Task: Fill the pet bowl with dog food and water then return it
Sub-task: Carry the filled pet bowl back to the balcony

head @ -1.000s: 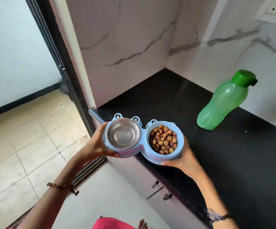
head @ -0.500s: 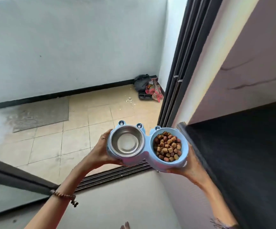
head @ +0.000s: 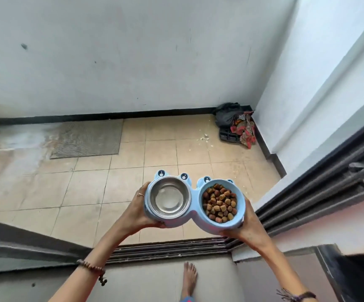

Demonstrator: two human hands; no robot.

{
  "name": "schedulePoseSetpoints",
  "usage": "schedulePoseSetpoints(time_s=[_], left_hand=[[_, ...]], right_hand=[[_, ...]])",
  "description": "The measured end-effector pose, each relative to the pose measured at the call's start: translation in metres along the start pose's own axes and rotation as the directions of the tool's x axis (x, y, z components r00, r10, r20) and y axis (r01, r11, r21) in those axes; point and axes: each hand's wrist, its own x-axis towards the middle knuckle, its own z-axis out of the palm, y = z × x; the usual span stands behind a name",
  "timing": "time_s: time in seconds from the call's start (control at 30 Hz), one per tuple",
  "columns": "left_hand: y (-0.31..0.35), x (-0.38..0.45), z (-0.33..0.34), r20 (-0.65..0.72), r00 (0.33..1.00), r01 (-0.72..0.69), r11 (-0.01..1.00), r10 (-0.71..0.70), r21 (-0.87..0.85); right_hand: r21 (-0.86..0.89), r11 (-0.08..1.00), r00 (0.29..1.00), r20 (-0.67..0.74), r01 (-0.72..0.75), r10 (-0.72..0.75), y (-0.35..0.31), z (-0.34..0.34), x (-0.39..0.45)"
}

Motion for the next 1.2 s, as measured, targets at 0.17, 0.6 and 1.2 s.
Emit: schedulePoseSetpoints(time_s=[0.17,0.6,1.2], left_hand=[[-0.08,0.068,0.002,-0.009,0.998,0.067,0.997,-0.067,0.043],[-0.33,0.179,0.091,-0.025,0.998,0.06,0.989,-0.057,0.132],[-0.619,0.173,0.267,-0.035,0.961,0.266,0.874,-0.276,0.407]], right_hand=[[-0.03,0.999,0.999,0.022,0.031,-0.03,0.031,0.015,0.091],[-0.01,1.0,0.999,0.044,0.026,-0.026,0.256,0.091,0.248],[-0.146,0.983,0.974,0.182,-0.109,0.135,0.563,0.179,0.309]])
